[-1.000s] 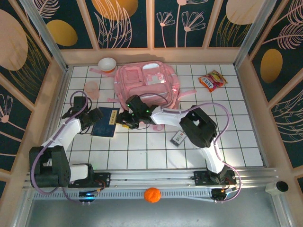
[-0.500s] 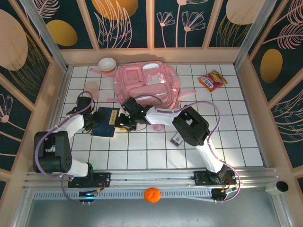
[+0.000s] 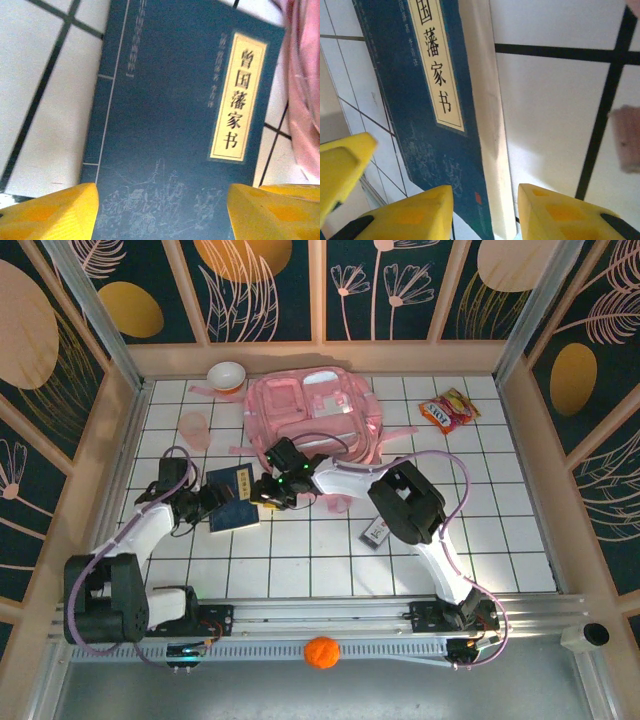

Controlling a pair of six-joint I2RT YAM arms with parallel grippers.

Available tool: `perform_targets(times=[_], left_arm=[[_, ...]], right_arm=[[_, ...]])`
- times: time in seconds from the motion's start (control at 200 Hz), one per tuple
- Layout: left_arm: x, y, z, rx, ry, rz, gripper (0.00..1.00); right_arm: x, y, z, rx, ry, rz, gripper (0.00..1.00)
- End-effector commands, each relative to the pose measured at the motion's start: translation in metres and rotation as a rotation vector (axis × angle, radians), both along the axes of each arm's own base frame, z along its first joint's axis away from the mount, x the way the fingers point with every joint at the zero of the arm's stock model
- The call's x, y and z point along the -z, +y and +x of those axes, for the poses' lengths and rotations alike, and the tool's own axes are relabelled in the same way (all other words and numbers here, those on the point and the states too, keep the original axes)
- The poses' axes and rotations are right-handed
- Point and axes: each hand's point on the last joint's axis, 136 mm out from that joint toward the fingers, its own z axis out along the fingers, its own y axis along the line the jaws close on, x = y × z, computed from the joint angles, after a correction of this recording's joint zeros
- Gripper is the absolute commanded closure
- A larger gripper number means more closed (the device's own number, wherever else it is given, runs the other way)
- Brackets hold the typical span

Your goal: Pack the student bag

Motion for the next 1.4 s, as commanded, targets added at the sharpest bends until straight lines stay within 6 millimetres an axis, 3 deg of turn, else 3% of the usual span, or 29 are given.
perform_targets(times=[0.0, 0.075, 0.17, 0.555, 0.731, 0.946, 1.251, 1.396], left_arm=[[-0.005, 0.013, 0.000, -0.054, 0.017, 0.059, 0.31], [0.001, 0.014, 0.001, -0.057, 0.034, 0.064, 0.34], [0.012, 0.019, 0.001, -0.068, 0.060, 0.095, 0.47], [0.043, 0.026, -0.006, -0.063, 0.127, 0.133, 0.46], [0.046, 0.007, -0.007, -0.009, 0.104, 0.037, 0.46], [0.029, -0.025, -0.007, 0.137, 0.040, -0.106, 0.50], [-0.038, -0.056, 0.007, 0.209, -0.139, -0.305, 0.52], [-0.038, -0.059, 0.005, 0.210, -0.135, -0.328, 0.52]], right_arm=[[-0.013, -0.004, 0.005, -0.006, -0.041, -0.027, 0.62], [-0.007, -0.003, 0.002, -0.019, -0.036, -0.042, 0.64], [-0.005, 0.003, -0.001, -0.041, -0.020, -0.021, 0.67], [0.024, 0.006, -0.007, -0.067, 0.018, -0.060, 0.78], [0.045, -0.006, -0.007, -0.055, 0.018, -0.141, 0.84], [0.051, -0.006, -0.010, -0.063, 0.030, -0.134, 0.95], [0.044, 0.000, -0.010, -0.062, 0.030, -0.102, 0.96], [0.041, 0.002, -0.008, -0.058, 0.028, -0.086, 0.96]])
